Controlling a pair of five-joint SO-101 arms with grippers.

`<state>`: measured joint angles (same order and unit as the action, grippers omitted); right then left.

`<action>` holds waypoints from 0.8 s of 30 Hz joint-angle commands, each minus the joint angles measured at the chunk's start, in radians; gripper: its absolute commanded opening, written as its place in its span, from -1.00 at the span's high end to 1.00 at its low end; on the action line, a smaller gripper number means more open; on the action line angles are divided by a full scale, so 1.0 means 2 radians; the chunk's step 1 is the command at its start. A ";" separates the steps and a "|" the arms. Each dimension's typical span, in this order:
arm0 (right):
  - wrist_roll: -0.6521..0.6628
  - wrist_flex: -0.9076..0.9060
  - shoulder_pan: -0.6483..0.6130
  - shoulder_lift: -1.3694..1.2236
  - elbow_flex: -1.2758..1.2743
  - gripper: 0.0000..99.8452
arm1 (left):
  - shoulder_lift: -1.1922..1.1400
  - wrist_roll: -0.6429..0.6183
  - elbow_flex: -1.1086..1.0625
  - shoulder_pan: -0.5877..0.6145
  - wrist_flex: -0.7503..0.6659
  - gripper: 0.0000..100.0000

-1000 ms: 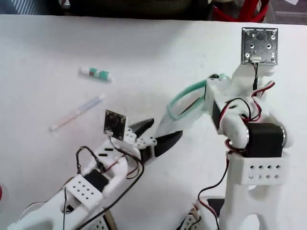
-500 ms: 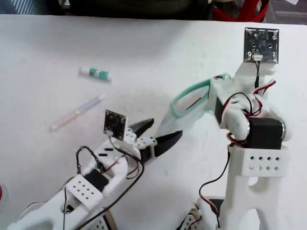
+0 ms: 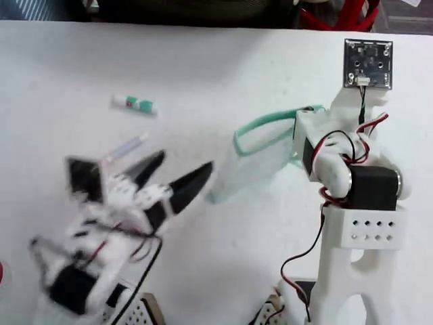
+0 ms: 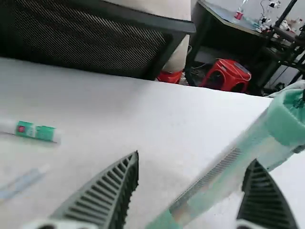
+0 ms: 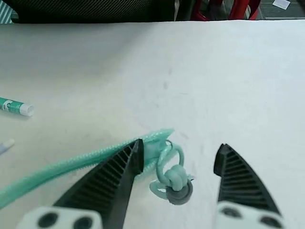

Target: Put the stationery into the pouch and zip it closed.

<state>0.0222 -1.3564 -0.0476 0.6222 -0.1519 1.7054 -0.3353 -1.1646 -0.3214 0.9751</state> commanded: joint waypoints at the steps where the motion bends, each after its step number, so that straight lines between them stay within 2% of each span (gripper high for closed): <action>1: 0.002 0.004 -0.032 -0.007 -0.018 0.52 | 0.066 0.035 0.090 0.038 0.157 0.32; 6: 0.002 0.011 -0.042 -0.010 -0.035 0.52 | 0.029 0.127 0.096 0.072 0.168 0.33; 12: 0.002 0.043 -0.038 -0.007 -0.070 0.52 | -0.046 0.260 0.142 0.134 0.163 0.56; 16: 0.002 0.059 -0.040 -0.007 -0.085 0.52 | -0.125 0.320 0.199 0.156 0.164 0.57; 20: 0.002 0.059 -0.040 -0.007 -0.085 0.52 | -0.253 0.315 0.269 0.188 0.164 0.57; 22: 0.002 0.059 -0.040 -0.007 -0.086 0.52 | -0.332 0.270 0.310 0.206 0.164 0.57; 24: 0.002 0.059 -0.040 -0.008 -0.086 0.52 | -0.412 0.186 0.349 0.223 0.164 0.57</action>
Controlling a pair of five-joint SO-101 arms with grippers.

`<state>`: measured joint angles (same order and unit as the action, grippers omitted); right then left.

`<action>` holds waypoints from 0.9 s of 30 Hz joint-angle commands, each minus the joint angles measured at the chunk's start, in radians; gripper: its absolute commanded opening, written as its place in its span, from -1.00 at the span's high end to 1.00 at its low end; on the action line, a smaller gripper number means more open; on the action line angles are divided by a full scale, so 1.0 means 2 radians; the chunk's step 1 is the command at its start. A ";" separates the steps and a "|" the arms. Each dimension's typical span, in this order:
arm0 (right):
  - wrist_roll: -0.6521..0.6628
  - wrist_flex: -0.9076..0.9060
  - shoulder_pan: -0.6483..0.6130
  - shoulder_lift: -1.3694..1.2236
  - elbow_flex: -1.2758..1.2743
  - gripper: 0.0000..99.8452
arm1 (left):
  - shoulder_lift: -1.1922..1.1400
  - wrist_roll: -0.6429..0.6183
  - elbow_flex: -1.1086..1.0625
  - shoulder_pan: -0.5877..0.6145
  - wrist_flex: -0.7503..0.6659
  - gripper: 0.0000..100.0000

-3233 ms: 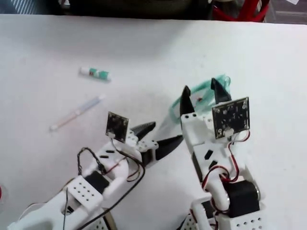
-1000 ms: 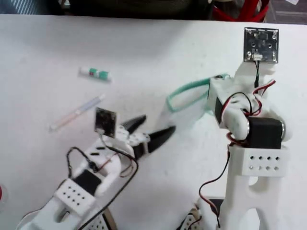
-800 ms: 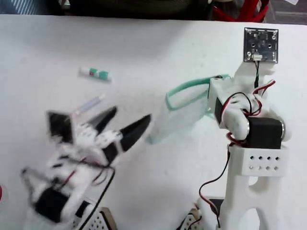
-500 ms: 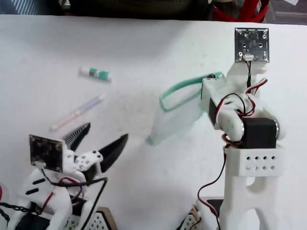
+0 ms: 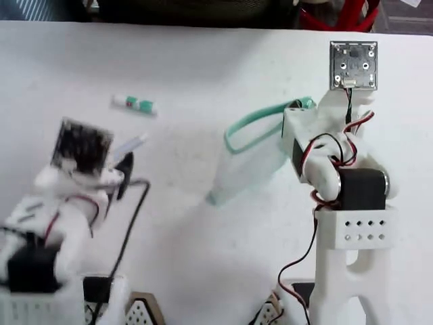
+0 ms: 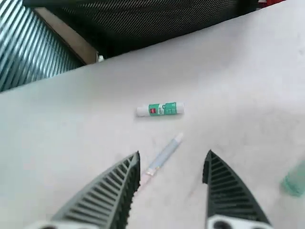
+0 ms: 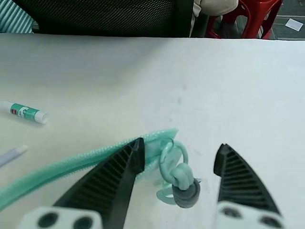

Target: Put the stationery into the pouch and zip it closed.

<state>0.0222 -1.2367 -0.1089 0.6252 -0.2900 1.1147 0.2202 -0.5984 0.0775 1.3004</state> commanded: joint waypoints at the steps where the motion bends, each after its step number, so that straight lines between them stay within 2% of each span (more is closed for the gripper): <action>1: 0.002 -0.001 -0.010 -0.010 -0.017 0.52 | -0.155 -0.141 0.082 0.026 0.002 0.57; 4: 0.002 -0.001 -0.010 -0.013 -0.018 0.52 | -0.265 -0.299 0.124 0.026 -0.002 0.57; 7: 0.002 -0.001 -0.010 -0.013 -0.018 0.52 | -0.363 -0.434 0.162 0.025 -0.040 0.49; 8: 0.002 -0.001 -0.010 -0.013 -0.018 0.52 | -0.395 -0.463 0.174 0.025 -0.060 0.45; 10: 0.002 0.004 -0.010 -0.012 -0.026 0.52 | -0.455 -0.476 0.193 0.024 -0.106 0.40; 12: 0.002 0.023 -0.016 -0.012 -0.041 0.52 | -0.509 -0.460 0.209 0.018 -0.153 0.41; 15: 0.002 0.058 -0.037 -0.010 -0.075 0.52 | -0.580 -0.381 0.240 0.005 -0.200 0.51; 20: 0.005 0.091 -0.072 -0.008 -0.110 0.52 | -0.679 -0.279 0.304 -0.007 -0.302 0.95; 24: 0.005 0.093 -0.072 -0.008 -0.113 0.52 | -0.776 -0.215 0.355 0.001 -0.400 0.92; 27: 0.006 0.093 -0.071 -0.008 -0.114 0.52 | -0.850 -0.154 0.407 0.004 -0.433 0.95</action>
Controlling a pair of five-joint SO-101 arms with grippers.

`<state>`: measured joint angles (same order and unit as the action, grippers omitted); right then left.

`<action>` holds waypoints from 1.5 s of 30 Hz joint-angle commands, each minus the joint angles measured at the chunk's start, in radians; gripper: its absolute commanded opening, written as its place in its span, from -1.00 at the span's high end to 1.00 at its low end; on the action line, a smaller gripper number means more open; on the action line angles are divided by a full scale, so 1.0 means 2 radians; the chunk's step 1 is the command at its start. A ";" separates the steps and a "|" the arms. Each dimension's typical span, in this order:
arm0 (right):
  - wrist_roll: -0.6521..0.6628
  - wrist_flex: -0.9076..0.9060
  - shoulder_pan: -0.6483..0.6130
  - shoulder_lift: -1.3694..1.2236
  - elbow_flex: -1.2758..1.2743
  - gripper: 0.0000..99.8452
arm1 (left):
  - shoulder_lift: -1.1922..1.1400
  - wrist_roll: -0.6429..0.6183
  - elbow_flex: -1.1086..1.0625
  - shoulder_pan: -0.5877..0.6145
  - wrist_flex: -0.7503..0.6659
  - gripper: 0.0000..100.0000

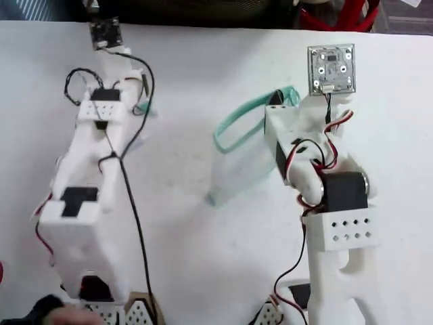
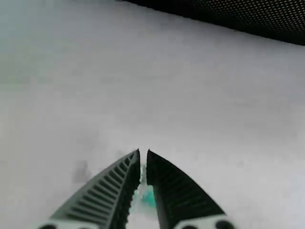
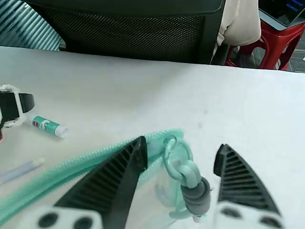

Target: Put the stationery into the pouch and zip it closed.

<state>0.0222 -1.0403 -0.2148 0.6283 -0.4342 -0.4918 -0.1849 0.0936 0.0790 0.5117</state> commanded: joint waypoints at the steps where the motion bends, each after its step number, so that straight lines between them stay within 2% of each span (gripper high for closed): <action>1: 0.006 -0.005 -0.020 -0.010 -0.041 0.52 | -0.070 0.067 0.078 0.003 -0.041 0.95; 4: 0.006 -0.005 -0.020 -0.010 -0.042 0.52 | -0.129 0.124 0.124 -0.003 -0.038 0.95; 6: 0.006 -0.005 -0.018 -0.010 -0.042 0.52 | -0.151 0.183 0.153 -0.003 -0.002 0.94; 13: 0.006 -0.005 -0.017 -0.010 -0.042 0.52 | -0.159 0.438 0.226 0.006 0.206 0.94; 18: 0.006 -0.005 -0.017 -0.010 -0.042 0.52 | -0.160 0.516 0.271 0.018 0.344 0.94; 24: 0.006 -0.005 -0.017 -0.010 -0.042 0.52 | -0.129 0.633 0.374 0.020 0.588 0.95; 26: 0.006 -0.005 -0.017 -0.012 -0.042 0.52 | -0.109 0.660 0.417 0.021 0.644 0.95; 29: 0.006 -0.005 -0.017 -0.013 -0.042 0.52 | -0.070 0.706 0.417 0.040 0.639 0.93; 32: 0.006 -0.005 -0.017 -0.013 -0.042 0.52 | -0.031 0.791 0.335 0.054 0.638 0.81; 34: 0.006 -0.005 -0.017 -0.013 -0.043 0.52 | -0.018 0.819 0.278 0.055 0.624 0.77; 39: 0.006 -0.005 -0.018 -0.014 -0.044 0.52 | -0.020 0.738 0.194 0.044 0.456 0.77; 41: 0.006 -0.005 -0.018 -0.014 -0.048 0.52 | -0.029 0.732 0.170 0.043 0.407 0.73; 45: 0.006 -0.004 -0.021 -0.014 -0.049 0.52 | -0.050 0.753 0.152 0.038 0.389 0.70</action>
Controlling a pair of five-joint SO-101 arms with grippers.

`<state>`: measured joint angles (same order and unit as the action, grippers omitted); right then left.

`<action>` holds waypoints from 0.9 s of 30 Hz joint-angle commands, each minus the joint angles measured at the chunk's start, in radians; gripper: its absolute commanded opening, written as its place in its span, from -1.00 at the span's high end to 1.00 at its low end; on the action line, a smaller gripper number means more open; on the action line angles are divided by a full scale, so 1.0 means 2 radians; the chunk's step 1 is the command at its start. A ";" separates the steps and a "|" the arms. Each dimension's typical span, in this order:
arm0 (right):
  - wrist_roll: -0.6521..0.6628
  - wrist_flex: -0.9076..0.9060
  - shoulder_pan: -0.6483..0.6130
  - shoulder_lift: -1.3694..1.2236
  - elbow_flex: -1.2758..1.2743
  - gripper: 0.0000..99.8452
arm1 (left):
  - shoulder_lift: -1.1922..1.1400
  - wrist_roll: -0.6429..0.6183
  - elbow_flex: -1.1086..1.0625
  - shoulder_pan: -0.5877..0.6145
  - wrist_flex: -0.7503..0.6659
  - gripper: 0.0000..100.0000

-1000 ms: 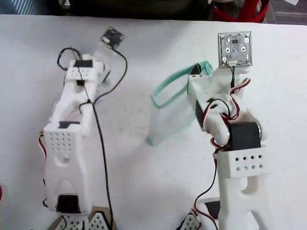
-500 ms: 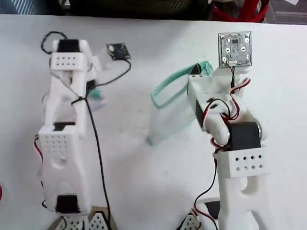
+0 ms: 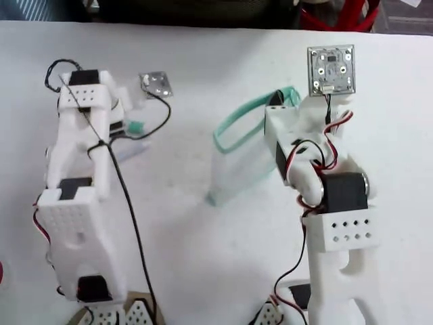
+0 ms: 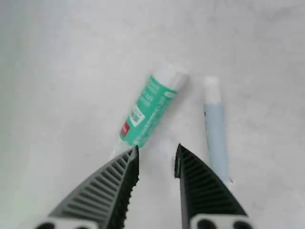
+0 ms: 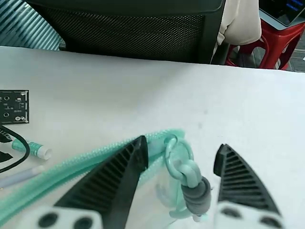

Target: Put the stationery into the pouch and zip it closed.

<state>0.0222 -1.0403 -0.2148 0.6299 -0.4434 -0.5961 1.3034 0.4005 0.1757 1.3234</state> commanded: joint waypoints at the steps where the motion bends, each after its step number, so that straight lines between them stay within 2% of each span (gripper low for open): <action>1: 0.006 -0.004 -0.021 -0.015 -0.044 0.52 | -0.002 0.013 -0.001 -0.012 -0.017 0.70; 11: 0.006 0.000 -0.021 -0.014 -0.046 0.52 | -0.060 0.012 0.002 -0.035 -0.038 0.71; 16: 0.006 0.002 -0.020 -0.015 -0.047 0.52 | -0.069 0.015 0.002 -0.035 -0.035 0.97; 18: 0.006 0.002 -0.020 -0.015 -0.047 0.52 | -0.066 0.014 0.003 -0.035 -0.021 0.93; 22: 0.006 0.002 -0.021 -0.015 -0.047 0.52 | -0.040 0.011 0.041 -0.043 0.062 0.95; 27: 0.006 0.009 -0.021 -0.015 -0.055 0.52 | 0.024 -0.006 0.110 -0.072 0.232 0.95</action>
<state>0.0207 -1.0249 -0.2148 0.6299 -0.4557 -0.6759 1.3203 0.5247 0.0744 1.6134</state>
